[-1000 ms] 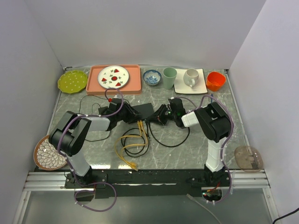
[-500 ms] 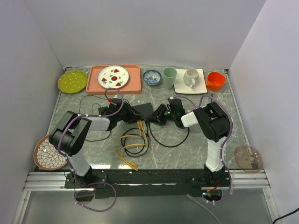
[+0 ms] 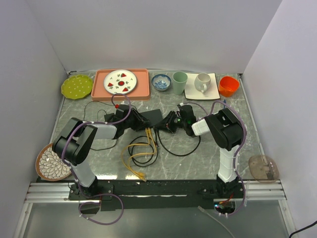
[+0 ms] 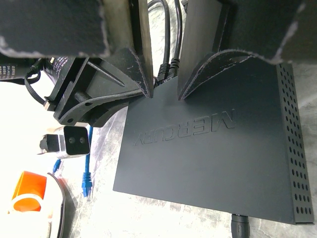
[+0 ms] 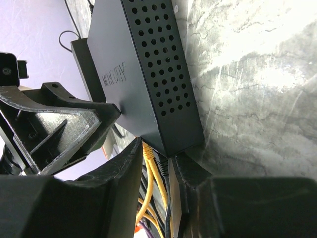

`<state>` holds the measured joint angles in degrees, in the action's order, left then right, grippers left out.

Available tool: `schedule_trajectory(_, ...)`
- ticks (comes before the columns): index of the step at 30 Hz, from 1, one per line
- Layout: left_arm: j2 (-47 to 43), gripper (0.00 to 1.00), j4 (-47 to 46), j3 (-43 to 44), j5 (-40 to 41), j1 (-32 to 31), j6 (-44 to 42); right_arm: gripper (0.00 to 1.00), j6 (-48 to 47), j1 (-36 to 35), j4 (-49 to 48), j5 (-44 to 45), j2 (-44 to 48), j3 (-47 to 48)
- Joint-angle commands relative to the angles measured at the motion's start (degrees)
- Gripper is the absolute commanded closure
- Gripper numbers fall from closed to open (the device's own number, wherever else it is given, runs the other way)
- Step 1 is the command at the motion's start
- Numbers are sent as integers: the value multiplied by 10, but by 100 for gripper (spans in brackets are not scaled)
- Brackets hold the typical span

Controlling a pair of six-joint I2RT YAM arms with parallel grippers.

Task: Pull the plug from the switch port

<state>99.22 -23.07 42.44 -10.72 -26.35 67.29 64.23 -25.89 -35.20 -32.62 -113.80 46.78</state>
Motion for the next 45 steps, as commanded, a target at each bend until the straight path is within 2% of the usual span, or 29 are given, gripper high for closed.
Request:
schedule_trajectory(1, 10, 67, 14, -10, 1, 0, 1, 78, -15, -6, 9, 22, -16, -11)
schedule_trajectory(7, 11, 67, 13, -10, -1, 0, 3, 85, -16, -6, 4, 23, -20, -16)
schedule_trajectory(11, 10, 67, 12, -11, -1, 0, 2, 77, -29, -6, 7, 19, -20, -17)
schedule_trajectory(14, 10, 67, 12, -12, 0, 0, 3, 76, -44, -6, 19, 27, -14, -20)
schedule_trajectory(16, 11, 66, 11, -13, 0, 0, 2, 81, -51, -7, 29, 36, -12, -20)
schedule_trajectory(21, 11, 67, 8, -15, -1, 0, 4, 84, -63, -6, 37, 45, -11, -23)
schedule_trajectory(28, 4, 67, 7, -20, 1, 0, 5, 100, -69, -6, 39, 44, -14, -19)
schedule_trajectory(37, -9, 66, -108, -62, -55, -19, 28, 100, -76, -6, 26, 41, -16, -28)
schedule_trajectory(45, 17, 66, -101, -46, -50, -36, 29, 100, -96, -6, 37, 39, -3, -37)
